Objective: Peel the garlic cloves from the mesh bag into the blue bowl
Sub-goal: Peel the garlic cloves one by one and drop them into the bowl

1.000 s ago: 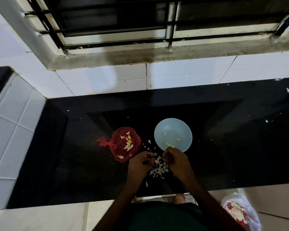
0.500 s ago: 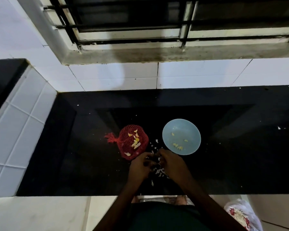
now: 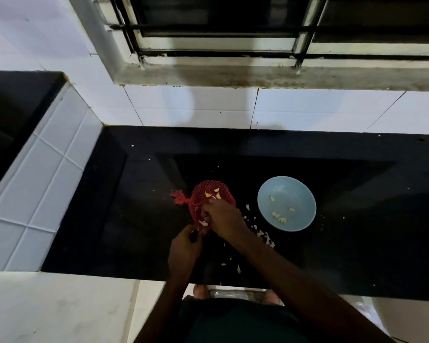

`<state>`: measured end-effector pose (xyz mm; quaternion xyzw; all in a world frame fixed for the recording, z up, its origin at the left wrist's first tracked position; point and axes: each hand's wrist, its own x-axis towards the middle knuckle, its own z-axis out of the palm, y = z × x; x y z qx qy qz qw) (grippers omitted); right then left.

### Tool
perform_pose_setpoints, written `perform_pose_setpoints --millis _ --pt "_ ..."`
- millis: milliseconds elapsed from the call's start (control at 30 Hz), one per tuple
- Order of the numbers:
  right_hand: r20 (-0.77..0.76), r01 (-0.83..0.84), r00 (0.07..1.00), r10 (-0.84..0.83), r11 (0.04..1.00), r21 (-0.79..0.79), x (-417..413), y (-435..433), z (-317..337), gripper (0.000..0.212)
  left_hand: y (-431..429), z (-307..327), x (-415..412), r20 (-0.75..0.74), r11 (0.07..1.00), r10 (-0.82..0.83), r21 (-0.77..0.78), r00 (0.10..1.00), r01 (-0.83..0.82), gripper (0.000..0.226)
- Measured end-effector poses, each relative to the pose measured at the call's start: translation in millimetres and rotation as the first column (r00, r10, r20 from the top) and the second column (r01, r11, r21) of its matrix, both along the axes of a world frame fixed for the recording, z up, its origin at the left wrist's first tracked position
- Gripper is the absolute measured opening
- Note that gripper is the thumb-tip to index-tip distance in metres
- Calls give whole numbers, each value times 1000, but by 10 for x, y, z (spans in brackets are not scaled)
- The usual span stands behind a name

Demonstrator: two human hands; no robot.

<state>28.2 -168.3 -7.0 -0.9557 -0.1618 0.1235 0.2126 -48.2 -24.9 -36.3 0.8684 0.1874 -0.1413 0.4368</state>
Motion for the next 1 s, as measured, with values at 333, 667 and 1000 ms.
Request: perform_pose_setpoints --millis 333,667,1000 --pt "-31 -30 999 28 997 -66 -31 146 -179 22 102 4 20 -23 999 -44 15 999 45 16" --pt "14 137 990 -141 974 178 -92 -18 -29 20 32 30 125 21 998 -62 -15 998 63 12" --pt "-74 289 957 -281 898 332 -572 -724 -89 11 -310 -9 143 103 958 -264 -82 959 273 6"
